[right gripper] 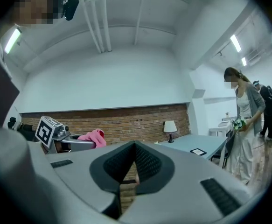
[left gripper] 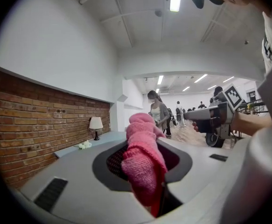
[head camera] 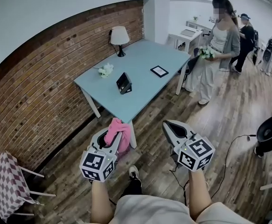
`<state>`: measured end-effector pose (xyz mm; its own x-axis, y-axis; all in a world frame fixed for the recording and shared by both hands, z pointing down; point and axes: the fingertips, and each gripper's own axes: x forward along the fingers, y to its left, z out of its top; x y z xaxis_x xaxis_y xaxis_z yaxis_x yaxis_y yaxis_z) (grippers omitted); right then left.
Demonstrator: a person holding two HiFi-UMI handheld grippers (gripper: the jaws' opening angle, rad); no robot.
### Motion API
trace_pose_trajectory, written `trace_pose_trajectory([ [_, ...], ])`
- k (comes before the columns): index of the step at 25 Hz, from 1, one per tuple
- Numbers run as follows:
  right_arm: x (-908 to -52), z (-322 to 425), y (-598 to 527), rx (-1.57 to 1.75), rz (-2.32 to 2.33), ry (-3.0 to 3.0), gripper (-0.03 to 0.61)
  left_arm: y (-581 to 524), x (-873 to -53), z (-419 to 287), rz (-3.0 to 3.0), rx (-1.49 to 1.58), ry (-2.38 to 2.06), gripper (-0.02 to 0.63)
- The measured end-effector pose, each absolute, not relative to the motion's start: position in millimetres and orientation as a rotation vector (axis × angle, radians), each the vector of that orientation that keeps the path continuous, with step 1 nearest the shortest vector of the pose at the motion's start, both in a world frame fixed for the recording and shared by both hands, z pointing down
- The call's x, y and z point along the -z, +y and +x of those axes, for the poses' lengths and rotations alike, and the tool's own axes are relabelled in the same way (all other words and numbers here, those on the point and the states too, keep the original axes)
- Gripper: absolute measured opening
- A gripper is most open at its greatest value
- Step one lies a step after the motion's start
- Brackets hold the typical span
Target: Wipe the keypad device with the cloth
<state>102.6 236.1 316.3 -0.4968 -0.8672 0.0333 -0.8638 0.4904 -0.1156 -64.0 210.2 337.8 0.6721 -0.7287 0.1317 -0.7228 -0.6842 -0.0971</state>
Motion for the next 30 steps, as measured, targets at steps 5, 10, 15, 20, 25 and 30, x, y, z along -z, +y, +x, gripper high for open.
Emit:
trace_pose_trajectory([
  [5,-315,98,161,0.204,-1.579,2.692,0.006,134,-332,-73,-2.848,0.245,1.251,0.121],
  [10,-319,83,100,0.221,-1.555,2.730,0.006,76,-338,-74,-2.874,0.260,1.252,0.121],
  [15,-330,73,50,0.229,-1.602,2.732,0.008,28,-348,-88,-2.892,0.267,1.257,0.121],
  [20,-339,68,-2,0.275,-1.699,2.699,0.008,-23,-350,-104,-2.900,0.261,1.258,0.121],
  [25,-339,58,-39,0.291,-1.734,2.672,0.008,-61,-351,-115,-2.915,0.263,1.230,0.121],
  [30,-344,53,-64,0.293,-1.774,2.689,0.008,-91,-352,-120,-2.923,0.273,1.231,0.121],
])
